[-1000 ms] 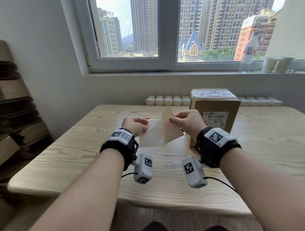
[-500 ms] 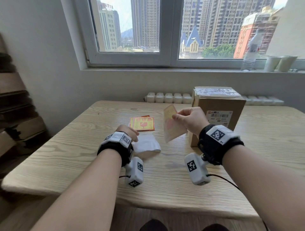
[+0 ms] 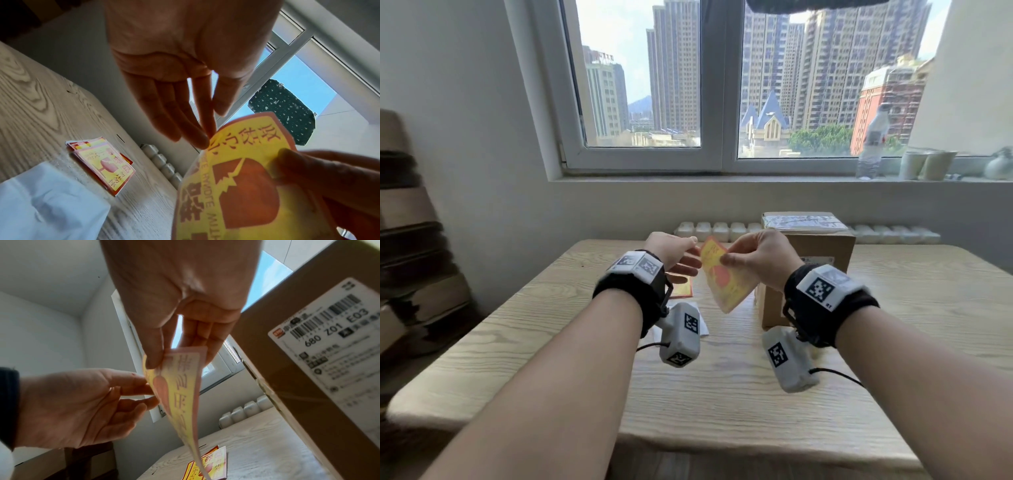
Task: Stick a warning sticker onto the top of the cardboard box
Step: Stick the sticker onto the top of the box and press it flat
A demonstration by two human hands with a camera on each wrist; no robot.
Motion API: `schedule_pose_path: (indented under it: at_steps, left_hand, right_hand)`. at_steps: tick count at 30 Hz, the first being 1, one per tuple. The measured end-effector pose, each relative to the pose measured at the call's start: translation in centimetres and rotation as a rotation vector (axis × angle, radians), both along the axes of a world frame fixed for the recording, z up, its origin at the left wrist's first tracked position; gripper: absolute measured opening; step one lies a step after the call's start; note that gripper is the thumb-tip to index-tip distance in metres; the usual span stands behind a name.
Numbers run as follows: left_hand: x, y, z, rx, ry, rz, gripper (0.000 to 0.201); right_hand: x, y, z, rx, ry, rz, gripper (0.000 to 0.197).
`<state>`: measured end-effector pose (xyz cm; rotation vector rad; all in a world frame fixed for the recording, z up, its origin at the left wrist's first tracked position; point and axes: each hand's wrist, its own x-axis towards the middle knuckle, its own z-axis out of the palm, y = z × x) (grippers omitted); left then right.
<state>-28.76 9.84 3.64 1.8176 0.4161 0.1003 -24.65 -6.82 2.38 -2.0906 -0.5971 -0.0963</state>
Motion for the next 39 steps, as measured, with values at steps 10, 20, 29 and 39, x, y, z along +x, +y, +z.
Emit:
schedule_pose_path:
  at_steps: [10,20,29,39]
  left_hand:
    - [-1.6,-1.1,2.6,0.001,-0.006,-0.008,0.035]
    - [-3.4,-2.7,4.4,0.049,0.093,-0.223,0.056]
    - [-4.7,-2.7,4.0,0.061,0.119,-0.277,0.043]
    - [-4.9,-1.8,5.4,0.046,-0.139,-0.100,0.011]
  right_hand:
    - [-2.6,-2.5,3.2,-0.059,-0.155,0.029,0.014]
    - [-5.0,-3.4,5.0,-0.128,-0.247,0.064,0.013]
    - [-6.0,-3.1,5.2,-0.203,-0.271,0.105,0.014]
    - [-5.5,-3.6,5.1,-0.228,-0.244,0.132,0.037]
